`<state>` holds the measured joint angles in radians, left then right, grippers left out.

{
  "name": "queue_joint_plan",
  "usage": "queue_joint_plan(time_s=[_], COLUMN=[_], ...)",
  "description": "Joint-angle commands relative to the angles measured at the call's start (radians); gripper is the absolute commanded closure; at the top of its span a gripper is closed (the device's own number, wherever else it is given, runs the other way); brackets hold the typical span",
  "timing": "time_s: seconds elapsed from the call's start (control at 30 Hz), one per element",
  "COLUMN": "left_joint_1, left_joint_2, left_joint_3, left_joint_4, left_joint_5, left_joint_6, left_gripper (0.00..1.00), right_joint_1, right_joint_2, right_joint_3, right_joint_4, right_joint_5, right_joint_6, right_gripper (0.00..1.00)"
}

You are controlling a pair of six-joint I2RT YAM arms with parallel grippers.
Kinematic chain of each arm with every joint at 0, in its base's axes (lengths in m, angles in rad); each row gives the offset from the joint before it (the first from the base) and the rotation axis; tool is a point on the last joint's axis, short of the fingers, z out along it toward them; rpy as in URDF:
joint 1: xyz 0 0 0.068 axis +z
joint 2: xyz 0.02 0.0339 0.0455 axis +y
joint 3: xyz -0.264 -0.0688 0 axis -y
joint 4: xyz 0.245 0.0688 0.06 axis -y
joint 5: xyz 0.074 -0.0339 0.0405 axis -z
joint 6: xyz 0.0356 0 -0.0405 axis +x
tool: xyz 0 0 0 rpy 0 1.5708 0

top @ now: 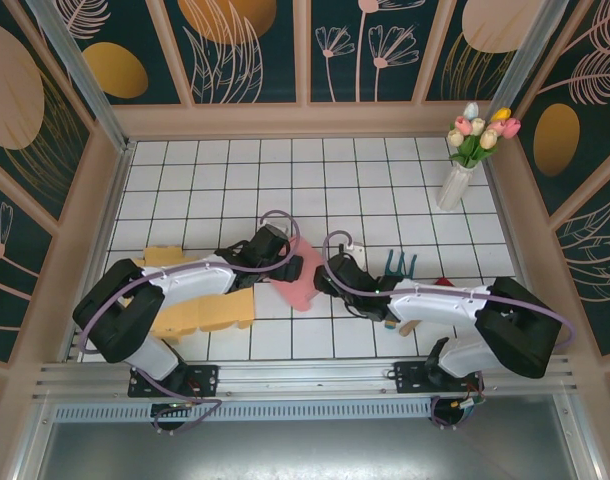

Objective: Fold the paper box

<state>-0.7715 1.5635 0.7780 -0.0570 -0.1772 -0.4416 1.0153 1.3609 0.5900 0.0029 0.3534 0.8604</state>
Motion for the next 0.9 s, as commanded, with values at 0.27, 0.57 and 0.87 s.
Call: queue_joint_plan(time_s=[0.27, 0.57, 0.87], left_joint_1=[-0.007, -0.065, -0.086], left_joint_2=[-0.032, -0.048, -0.022], left_joint_3=[-0.056, -0.077, -0.088], left_joint_4=[0.084, 0.041, 0.097], left_joint_5=[0.098, -0.006, -0.016], left_joint_6=[-0.116, -0.172, -0.238], left_gripper=[0.01, 0.01, 0.01], right_joint_1=[0.037, 0.046, 0.043], right_joint_2=[0.002, 0.020, 0.039], right_joint_3=[0.002, 0.008, 0.015], right_joint_4=[-0.015, -0.027, -0.039], right_joint_5=[0.071, 0.093, 0.114], right_joint_6=[-0.015, -0.007, -0.036], right_gripper=[0.38, 0.37, 0.37])
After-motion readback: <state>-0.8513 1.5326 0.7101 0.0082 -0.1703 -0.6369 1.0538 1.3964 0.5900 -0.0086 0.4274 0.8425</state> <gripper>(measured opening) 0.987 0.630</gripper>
